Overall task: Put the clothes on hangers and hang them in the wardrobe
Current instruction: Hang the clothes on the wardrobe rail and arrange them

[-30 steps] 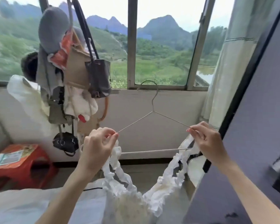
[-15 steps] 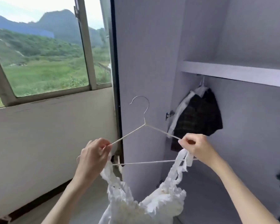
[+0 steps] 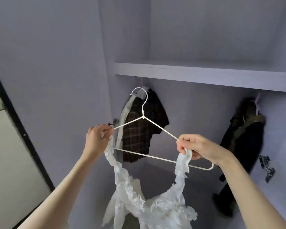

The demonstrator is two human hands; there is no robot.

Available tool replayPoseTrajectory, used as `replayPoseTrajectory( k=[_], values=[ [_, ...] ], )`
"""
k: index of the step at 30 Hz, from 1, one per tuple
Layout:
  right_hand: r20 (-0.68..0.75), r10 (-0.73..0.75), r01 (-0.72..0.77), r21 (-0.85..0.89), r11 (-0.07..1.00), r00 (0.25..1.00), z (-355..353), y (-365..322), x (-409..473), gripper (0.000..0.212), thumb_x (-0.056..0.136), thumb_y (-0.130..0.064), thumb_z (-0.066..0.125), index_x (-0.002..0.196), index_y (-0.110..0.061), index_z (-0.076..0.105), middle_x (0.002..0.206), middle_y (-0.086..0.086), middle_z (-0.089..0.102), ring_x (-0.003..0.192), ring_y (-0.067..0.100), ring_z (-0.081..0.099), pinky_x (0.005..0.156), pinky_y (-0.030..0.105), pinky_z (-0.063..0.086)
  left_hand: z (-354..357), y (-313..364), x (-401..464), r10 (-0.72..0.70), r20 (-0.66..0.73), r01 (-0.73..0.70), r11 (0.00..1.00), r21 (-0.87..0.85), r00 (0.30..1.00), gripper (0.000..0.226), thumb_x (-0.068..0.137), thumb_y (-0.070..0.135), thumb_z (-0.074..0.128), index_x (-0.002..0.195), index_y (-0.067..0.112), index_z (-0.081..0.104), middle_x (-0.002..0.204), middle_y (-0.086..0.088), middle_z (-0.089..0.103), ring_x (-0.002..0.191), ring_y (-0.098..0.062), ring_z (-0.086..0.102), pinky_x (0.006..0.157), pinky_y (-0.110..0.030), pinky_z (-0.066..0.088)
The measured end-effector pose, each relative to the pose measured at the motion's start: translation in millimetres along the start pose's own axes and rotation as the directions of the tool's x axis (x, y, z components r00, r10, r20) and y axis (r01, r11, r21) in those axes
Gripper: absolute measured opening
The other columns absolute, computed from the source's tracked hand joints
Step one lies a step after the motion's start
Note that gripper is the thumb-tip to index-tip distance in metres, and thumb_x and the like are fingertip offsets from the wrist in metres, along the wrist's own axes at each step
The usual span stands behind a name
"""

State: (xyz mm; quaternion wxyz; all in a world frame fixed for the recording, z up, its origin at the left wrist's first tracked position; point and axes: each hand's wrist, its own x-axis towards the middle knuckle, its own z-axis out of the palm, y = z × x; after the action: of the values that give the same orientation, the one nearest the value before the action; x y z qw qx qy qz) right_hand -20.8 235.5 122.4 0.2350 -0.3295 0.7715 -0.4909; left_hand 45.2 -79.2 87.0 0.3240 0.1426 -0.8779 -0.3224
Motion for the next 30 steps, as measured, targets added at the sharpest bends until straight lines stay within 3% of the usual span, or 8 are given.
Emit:
replayPoseTrajectory(
  k=[5, 8, 10, 13, 19, 23, 26, 30],
  values=[
    [-0.286, 0.051, -0.080, -0.091, 0.993, 0.957, -22.8, 19.0, -5.2, 0.032, 0.096, -0.011, 0.043, 0.064, -0.008, 0.047, 0.059, -0.009, 0.044, 0.049, -0.003, 0.040, 0.054, 0.006, 0.034, 66.9, 14.3, 30.3, 0.072, 0.240, -0.063, 0.997, -0.049, 0.968, 0.029, 0.095, 0.012, 0.046, 0.120, 0.016, 0.060, 0.116, -0.001, 0.058, 0.102, -0.018, 0.054, 0.085, -0.020, 0.035],
    [-0.418, 0.093, -0.122, -0.044, 0.992, 0.903, -33.8, 34.3, -4.7, 0.033, 0.095, -0.013, 0.045, 0.062, -0.011, 0.051, 0.066, -0.003, 0.054, 0.062, -0.004, 0.052, 0.070, 0.015, 0.036, 96.0, 15.6, 46.4, 0.157, 0.335, -0.133, 0.987, -0.094, 0.929, 0.034, 0.096, 0.015, 0.046, 0.129, 0.019, 0.052, 0.130, -0.003, 0.052, 0.112, -0.021, 0.052, 0.090, -0.025, 0.039],
    [-0.490, 0.146, -0.145, 0.041, 0.989, 0.859, -39.0, 47.9, 1.6, 0.034, 0.095, -0.011, 0.046, 0.061, -0.010, 0.051, 0.066, -0.001, 0.055, 0.070, 0.008, 0.063, 0.080, 0.025, 0.047, 107.5, 17.1, 66.0, 0.210, 0.333, -0.181, 0.977, -0.116, 0.919, 0.034, 0.096, 0.016, 0.046, 0.130, 0.017, 0.051, 0.133, -0.004, 0.050, 0.119, -0.019, 0.048, 0.094, -0.022, 0.035],
    [-0.582, 0.204, -0.149, 0.142, 0.979, 0.787, -41.6, 63.7, 19.0, 0.032, 0.094, -0.005, 0.045, 0.064, -0.008, 0.053, 0.057, -0.001, 0.049, 0.055, 0.009, 0.057, 0.087, 0.044, 0.053, 117.2, 17.5, 105.9, 0.308, 0.306, -0.273, 0.950, -0.154, 0.901, 0.033, 0.096, 0.014, 0.046, 0.128, 0.015, 0.052, 0.132, -0.004, 0.050, 0.124, -0.017, 0.044, 0.100, -0.021, 0.031],
    [-0.759, 0.224, -0.174, 0.148, 0.974, 0.612, -42.0, 69.9, 84.7, 0.024, 0.093, -0.003, 0.042, 0.076, -0.005, 0.058, 0.059, 0.001, 0.046, 0.052, 0.008, 0.050, 0.081, 0.041, 0.054, 123.9, 24.0, 196.8, 0.490, 0.127, -0.483, 0.871, -0.083, 0.862, 0.038, 0.093, 0.006, 0.049, 0.131, 0.010, 0.049, 0.138, -0.010, 0.045, 0.130, -0.026, 0.037, 0.106, -0.028, 0.025],
    [-0.754, 0.187, -0.187, 0.087, 0.979, 0.630, -39.4, 74.7, 144.4, 0.025, 0.097, -0.008, 0.038, 0.080, -0.017, 0.055, 0.065, 0.002, 0.045, 0.059, 0.011, 0.046, 0.064, 0.025, 0.042, 124.0, 36.1, 244.2, 0.572, 0.041, -0.572, 0.820, -0.021, 0.819, 0.048, 0.095, 0.008, 0.047, 0.141, 0.010, 0.036, 0.150, -0.013, 0.026, 0.140, -0.029, 0.019, 0.113, -0.038, 0.018],
    [-0.704, 0.197, -0.181, 0.098, 0.979, 0.682, -40.4, 82.7, 190.3, 0.024, 0.098, -0.011, 0.036, 0.081, -0.018, 0.052, 0.066, 0.001, 0.044, 0.064, 0.019, 0.041, 0.063, 0.030, 0.035, 127.0, 37.5, 275.4, 0.610, 0.046, -0.612, 0.789, 0.055, 0.791, 0.050, 0.096, 0.011, 0.044, 0.144, 0.009, 0.029, 0.152, -0.017, 0.019, 0.141, -0.035, 0.012, 0.114, -0.047, 0.015],
    [-0.695, 0.145, -0.128, 0.077, 0.989, 0.704, -45.0, 89.6, 241.5, 0.026, 0.098, -0.008, 0.032, 0.081, -0.018, 0.049, 0.070, -0.001, 0.044, 0.065, 0.013, 0.040, 0.061, 0.023, 0.035, 130.3, 30.1, 308.8, 0.626, 0.078, -0.627, 0.752, 0.205, 0.776, 0.052, 0.097, 0.023, 0.038, 0.146, 0.016, 0.024, 0.153, -0.018, 0.016, 0.141, -0.038, 0.009, 0.112, -0.055, 0.010]
  ],
)
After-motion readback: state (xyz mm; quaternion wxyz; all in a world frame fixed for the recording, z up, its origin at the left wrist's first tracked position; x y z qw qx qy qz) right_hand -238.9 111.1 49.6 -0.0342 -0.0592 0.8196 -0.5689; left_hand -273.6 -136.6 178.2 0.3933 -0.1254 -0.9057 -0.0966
